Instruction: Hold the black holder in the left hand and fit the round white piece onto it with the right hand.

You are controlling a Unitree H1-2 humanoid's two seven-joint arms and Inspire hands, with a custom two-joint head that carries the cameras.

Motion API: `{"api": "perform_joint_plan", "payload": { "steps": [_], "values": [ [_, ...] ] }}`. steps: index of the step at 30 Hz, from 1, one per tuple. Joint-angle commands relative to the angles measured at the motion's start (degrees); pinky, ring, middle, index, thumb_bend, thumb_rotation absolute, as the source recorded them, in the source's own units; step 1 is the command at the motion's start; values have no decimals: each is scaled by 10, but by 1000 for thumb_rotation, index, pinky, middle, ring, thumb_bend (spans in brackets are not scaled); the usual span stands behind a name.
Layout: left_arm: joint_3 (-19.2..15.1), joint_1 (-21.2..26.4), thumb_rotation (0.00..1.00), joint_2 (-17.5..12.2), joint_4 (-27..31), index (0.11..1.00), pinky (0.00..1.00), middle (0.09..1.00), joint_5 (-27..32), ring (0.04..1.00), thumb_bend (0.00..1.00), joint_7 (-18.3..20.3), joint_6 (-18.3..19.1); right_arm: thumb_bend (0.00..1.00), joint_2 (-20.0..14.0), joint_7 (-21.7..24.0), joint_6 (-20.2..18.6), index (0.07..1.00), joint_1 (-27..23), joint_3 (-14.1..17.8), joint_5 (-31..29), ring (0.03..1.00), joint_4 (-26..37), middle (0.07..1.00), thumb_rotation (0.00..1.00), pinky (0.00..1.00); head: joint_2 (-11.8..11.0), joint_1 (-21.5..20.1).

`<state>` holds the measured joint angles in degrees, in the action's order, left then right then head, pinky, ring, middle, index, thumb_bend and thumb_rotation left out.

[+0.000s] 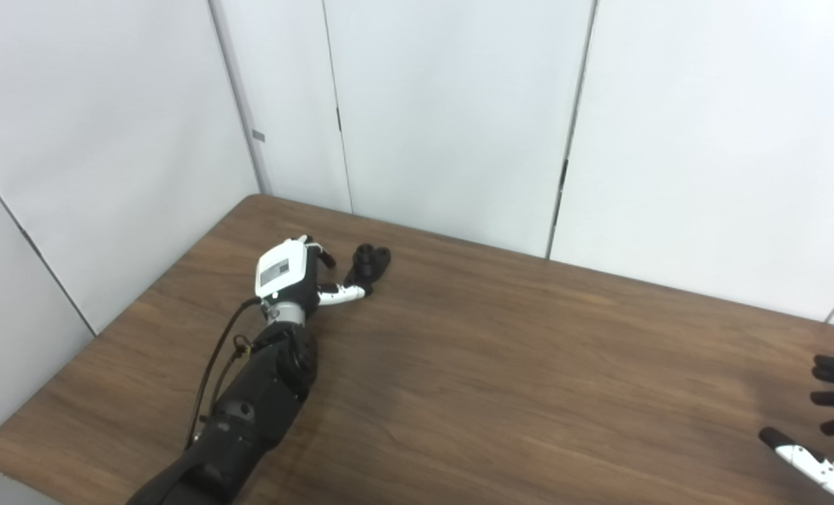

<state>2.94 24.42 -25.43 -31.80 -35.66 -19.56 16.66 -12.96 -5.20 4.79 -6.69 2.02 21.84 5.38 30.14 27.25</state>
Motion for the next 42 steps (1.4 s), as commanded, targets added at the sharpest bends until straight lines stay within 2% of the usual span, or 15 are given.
{"api": "perform_joint_plan", "payload": {
  "steps": [1, 17, 27, 34, 38, 42],
  "values": [
    [3, 32, 480, -18, -1, 616, 870, 924, -4, 958, 1000, -15, -15, 586, -5, -3, 2, 746, -10, 5, 0, 654, 23, 743, 192, 479, 0, 0],
    [17, 69, 278, -7, -89, 602, 711, 894, 18, 913, 987, -40, -43, 586, -7, 4, -14, 745, 1, 9, -3, 642, 44, 741, 199, 474, 8, -7],
    [27, 67, 262, -8, -85, 621, 733, 912, 31, 936, 950, -22, -29, 584, -6, 9, -20, 748, 7, 10, -4, 645, 57, 743, 183, 482, 13, -7],
    [42, 66, 240, -12, -91, 614, 705, 891, 21, 903, 937, -21, -30, 580, -5, 11, -30, 749, 10, 9, -2, 647, 64, 746, 175, 485, 15, -9],
    [53, 67, 218, -14, -97, 584, 654, 859, 22, 872, 915, -21, -36, 581, -7, 10, -29, 746, 10, 10, -3, 643, 64, 746, 167, 483, 17, -12],
    [58, 74, 164, -13, -125, 544, 667, 835, 35, 867, 865, -14, -53, 580, -9, 13, -40, 745, 12, 11, 3, 637, 74, 742, 208, 487, 17, -12]
  ]
}}
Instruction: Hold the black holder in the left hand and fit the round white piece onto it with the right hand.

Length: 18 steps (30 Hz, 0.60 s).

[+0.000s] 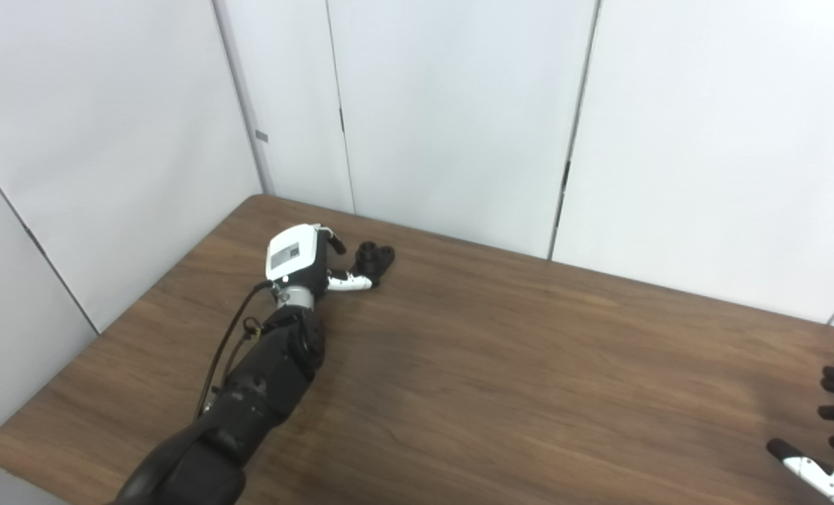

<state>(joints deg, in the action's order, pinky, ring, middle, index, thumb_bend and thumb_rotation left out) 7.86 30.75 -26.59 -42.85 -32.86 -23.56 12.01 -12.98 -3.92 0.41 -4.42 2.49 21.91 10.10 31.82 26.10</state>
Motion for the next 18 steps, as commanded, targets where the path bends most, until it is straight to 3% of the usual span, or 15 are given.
{"api": "perform_joint_plan", "payload": {
  "steps": [1, 2, 4, 18],
  "values": [
    [9, 11, 118, 0, -18, 517, 675, 834, 10, 868, 698, 27, -10, 580, -9, 1, 1, 744, -9, 6, 3, 636, 31, 742, 212, 487, 2, -5],
    [8, 12, 89, 1, -23, 500, 685, 833, 12, 867, 595, 27, -14, 578, -10, 1, 0, 741, -8, 6, 2, 634, 33, 742, 199, 485, 2, -5],
    [10, 13, 73, 4, -32, 491, 684, 835, 14, 861, 542, 23, -21, 577, -11, 2, 0, 739, -7, 7, 1, 630, 36, 741, 192, 478, 4, -6],
    [19, 21, 87, 18, -45, 491, 669, 834, 20, 847, 518, 13, -25, 579, -12, 11, -14, 733, -4, 12, 5, 628, 49, 742, 131, 478, 11, -4]
  ]
}}
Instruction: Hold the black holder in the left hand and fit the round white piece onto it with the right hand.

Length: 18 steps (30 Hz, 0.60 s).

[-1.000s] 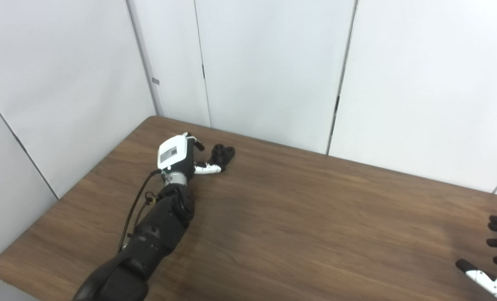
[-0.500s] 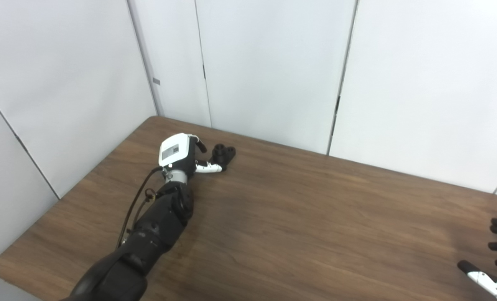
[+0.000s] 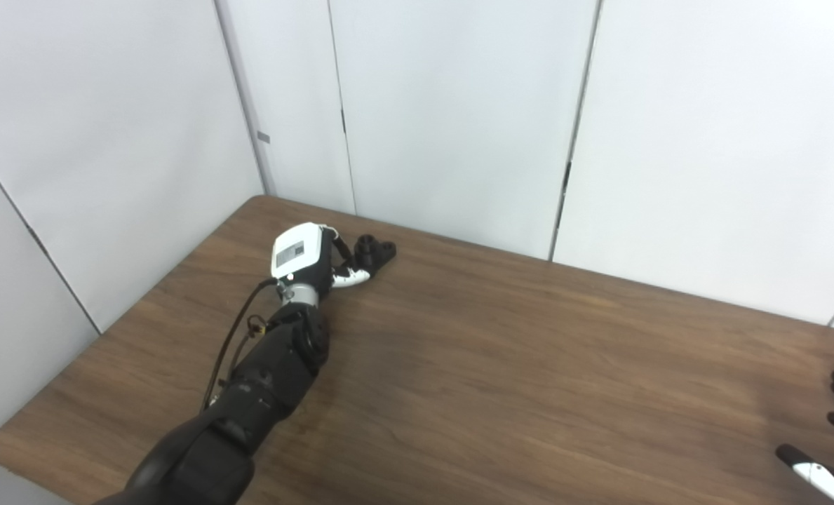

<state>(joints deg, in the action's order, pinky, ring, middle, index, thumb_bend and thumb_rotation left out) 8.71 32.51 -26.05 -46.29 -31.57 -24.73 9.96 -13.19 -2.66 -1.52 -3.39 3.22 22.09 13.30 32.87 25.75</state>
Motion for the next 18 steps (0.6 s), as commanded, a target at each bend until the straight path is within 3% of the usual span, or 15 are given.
{"api": "perform_joint_plan", "payload": {
  "steps": [1, 9, 14, 18],
  "values": [
    [11, 3, 87, 13, -9, 491, 671, 835, 8, 848, 518, 27, -2, 579, -9, -1, 6, 732, -15, 4, 3, 628, 17, 742, 126, 480, 0, -1],
    [10, -2, 84, 9, -5, 491, 689, 840, 14, 852, 519, 32, -4, 583, -7, 0, 1, 728, -14, 3, 4, 634, 20, 740, 128, 489, 2, -4],
    [22, -5, 83, 3, 0, 492, 687, 843, 12, 853, 519, 58, -6, 573, -8, 2, -2, 726, -11, 5, 8, 640, 26, 747, 105, 496, 5, -7],
    [29, -16, 76, 0, 8, 492, 677, 841, 22, 858, 521, 74, -37, 575, -7, 1, 1, 722, -11, 5, 8, 636, 26, 743, 106, 497, 5, -9]
  ]
}}
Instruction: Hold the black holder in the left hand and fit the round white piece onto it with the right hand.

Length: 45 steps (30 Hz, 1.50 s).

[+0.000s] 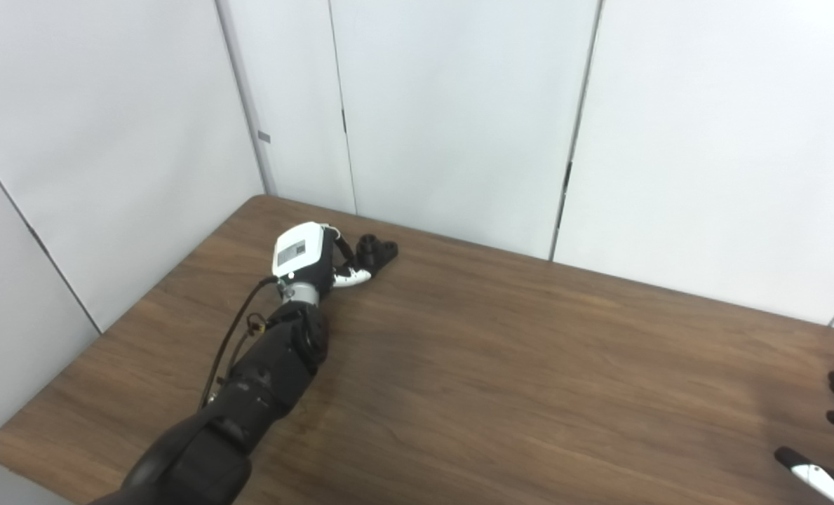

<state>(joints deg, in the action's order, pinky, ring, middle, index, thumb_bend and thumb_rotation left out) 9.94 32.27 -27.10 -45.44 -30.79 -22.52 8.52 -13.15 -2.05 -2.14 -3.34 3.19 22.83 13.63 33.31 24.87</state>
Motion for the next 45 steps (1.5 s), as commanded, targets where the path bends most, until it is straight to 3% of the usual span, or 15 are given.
{"api": "perform_joint_plan", "payload": {
  "steps": [1, 5, 10, 17, 23, 31, 35, 38, 45],
  "values": [
    [15, -18, 72, 9, 5, 492, 672, 845, 22, 860, 522, 58, -39, 575, -7, -5, 7, 720, -12, 5, 1, 634, 23, 741, 112, 498, 0, 0],
    [10, -39, 59, 5, 42, 489, 711, 853, 50, 868, 521, 75, -106, 575, -7, -5, 7, 716, -14, 5, 2, 629, 22, 736, 116, 494, 2, -5],
    [49, -64, 65, -12, 126, 489, 715, 852, 13, 867, 523, 101, -106, 583, -7, -3, 8, 717, -18, 2, 4, 628, 19, 736, 116, 496, 2, -10],
    [67, -82, 65, -16, 168, 489, 715, 842, 8, 857, 523, 109, -172, 585, -2, -3, 0, 715, -21, -1, 10, 630, 23, 734, 100, 494, 6, -20],
    [79, -99, 66, -18, 219, 491, 745, 870, 7, 897, 522, 155, -181, 593, -1, -7, 9, 715, -24, -5, 15, 638, 18, 732, 64, 501, 9, -38],
    [101, -115, 74, -20, 256, 492, 726, 882, -21, 906, 521, 179, -224, 610, 7, -12, 15, 714, -27, -12, 16, 639, 11, 734, 37, 515, 16, -80],
    [109, -124, 75, -19, 281, 492, 748, 895, -14, 922, 520, 210, -231, 601, 6, -10, 12, 727, -25, -13, 12, 655, 11, 755, 82, 531, 18, -92],
    [118, -125, 75, -18, 287, 492, 756, 907, -5, 937, 521, 234, -255, 601, 8, -12, 20, 731, -25, -12, 3, 654, 6, 759, 97, 528, 21, -102],
    [129, -133, 78, -5, 305, 491, 721, 902, 3, 938, 520, 267, -282, 598, 14, -23, 32, 733, -28, -13, -3, 647, -6, 748, 147, 530, 31, -135]
  ]
}}
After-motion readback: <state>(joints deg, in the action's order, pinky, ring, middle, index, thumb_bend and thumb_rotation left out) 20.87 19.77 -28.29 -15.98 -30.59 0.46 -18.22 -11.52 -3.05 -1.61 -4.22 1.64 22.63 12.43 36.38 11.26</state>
